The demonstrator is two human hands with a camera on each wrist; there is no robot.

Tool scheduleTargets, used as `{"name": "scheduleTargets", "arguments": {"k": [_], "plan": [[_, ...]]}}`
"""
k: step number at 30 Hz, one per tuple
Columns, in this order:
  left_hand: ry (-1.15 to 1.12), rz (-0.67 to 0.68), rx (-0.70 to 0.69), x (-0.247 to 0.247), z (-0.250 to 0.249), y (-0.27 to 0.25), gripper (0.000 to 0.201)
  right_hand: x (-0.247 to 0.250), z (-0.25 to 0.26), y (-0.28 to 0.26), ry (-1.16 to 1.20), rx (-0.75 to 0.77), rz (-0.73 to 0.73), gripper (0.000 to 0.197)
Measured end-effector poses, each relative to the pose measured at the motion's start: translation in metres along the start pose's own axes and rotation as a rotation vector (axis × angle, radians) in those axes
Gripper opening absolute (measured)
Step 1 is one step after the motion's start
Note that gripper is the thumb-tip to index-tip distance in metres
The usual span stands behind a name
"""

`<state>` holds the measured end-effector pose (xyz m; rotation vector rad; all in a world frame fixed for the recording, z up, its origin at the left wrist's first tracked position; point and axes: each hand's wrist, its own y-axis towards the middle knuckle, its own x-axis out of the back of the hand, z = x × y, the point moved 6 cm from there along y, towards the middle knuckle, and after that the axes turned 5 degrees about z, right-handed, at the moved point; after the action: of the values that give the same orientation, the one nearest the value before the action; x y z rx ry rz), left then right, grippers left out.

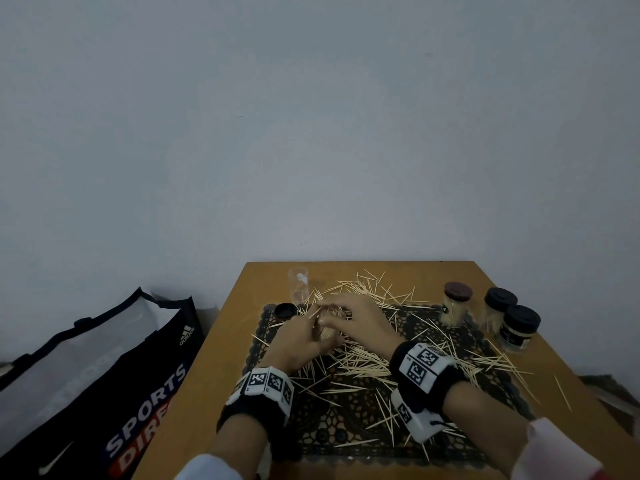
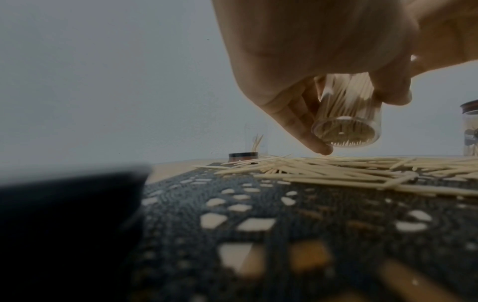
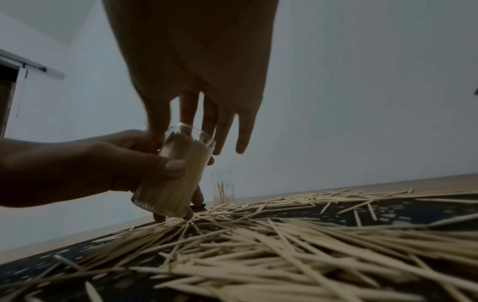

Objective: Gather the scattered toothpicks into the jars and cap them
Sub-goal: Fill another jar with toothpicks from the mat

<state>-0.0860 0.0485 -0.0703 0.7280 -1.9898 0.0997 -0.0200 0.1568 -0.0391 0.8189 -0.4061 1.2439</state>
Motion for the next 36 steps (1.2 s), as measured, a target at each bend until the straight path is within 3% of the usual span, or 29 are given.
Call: {"name": "scheduleTargets", "arguments": {"k": [5, 9, 15, 18, 24, 28, 31, 36], "plan": [[0.013, -0.018, 0.004, 0.0, 0.0, -0.001, 0.066, 0.004, 0.006, 0.0, 0.007, -0.023, -0.123, 0.016], [0.058, 0.003, 0.009, -0.002, 0.001, 0.0, 0.072, 0.008, 0.003, 0.003, 0.142, -0.084, -0.167, 0.001], [0.048, -0.027, 0.048, -0.002, 0.009, 0.0, 0.064, 0.005, -0.009, 0.011, 0.214, -0.159, -0.062, 0.021], [0.052, -0.048, 0.035, 0.0, 0.008, 0.0, 0.062, 0.003, -0.007, 0.011, 0.197, -0.156, -0.051, 0.019], [0.113, -0.016, 0.036, -0.002, 0.008, 0.002, 0.059, 0.005, 0.003, 0.012, 0.158, -0.147, -0.132, 0.003], [0.078, -0.041, 0.066, -0.001, 0.012, 0.002, 0.063, 0.021, 0.005, 0.017, 0.206, -0.182, -0.265, 0.006], [0.052, -0.064, 0.092, -0.002, 0.02, 0.003, 0.065, 0.038, 0.005, 0.021, 0.118, -0.177, -0.348, 0.008], [0.033, -0.091, 0.065, 0.0, 0.015, 0.004, 0.061, 0.02, 0.008, 0.017, -0.036, -0.116, -0.124, 0.015]]}}
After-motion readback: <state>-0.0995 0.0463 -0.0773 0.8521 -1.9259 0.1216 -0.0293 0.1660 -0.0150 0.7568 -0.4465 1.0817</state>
